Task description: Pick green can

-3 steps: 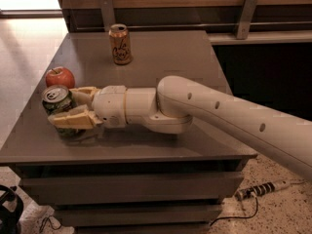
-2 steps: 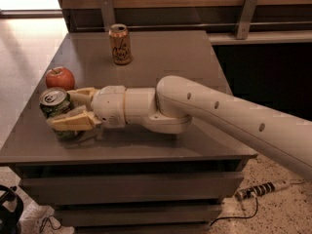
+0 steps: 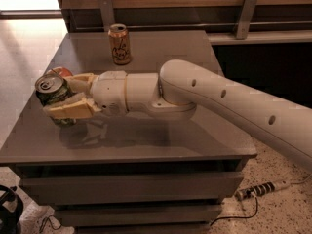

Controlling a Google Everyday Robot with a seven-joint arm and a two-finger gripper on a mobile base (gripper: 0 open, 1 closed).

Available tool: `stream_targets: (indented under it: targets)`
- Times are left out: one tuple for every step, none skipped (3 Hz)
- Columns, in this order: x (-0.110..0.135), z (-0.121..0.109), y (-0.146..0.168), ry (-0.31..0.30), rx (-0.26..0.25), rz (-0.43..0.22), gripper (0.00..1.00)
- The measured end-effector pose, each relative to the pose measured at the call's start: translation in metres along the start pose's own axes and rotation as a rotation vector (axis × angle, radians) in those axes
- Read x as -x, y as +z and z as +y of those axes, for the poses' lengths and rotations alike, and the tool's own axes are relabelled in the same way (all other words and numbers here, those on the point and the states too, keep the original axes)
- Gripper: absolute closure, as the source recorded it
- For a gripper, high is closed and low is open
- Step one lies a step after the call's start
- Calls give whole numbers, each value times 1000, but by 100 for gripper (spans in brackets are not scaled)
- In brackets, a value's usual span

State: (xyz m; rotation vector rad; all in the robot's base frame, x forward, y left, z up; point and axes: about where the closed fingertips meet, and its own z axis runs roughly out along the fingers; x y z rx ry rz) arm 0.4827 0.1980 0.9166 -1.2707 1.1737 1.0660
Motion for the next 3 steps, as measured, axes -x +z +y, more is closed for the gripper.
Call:
stream_targets:
  targets:
    - [32, -7, -11, -54, -13, 7, 100]
    - [56, -11, -19, -89, -19, 21, 100]
    - [75, -11, -22, -118, -13, 36, 100]
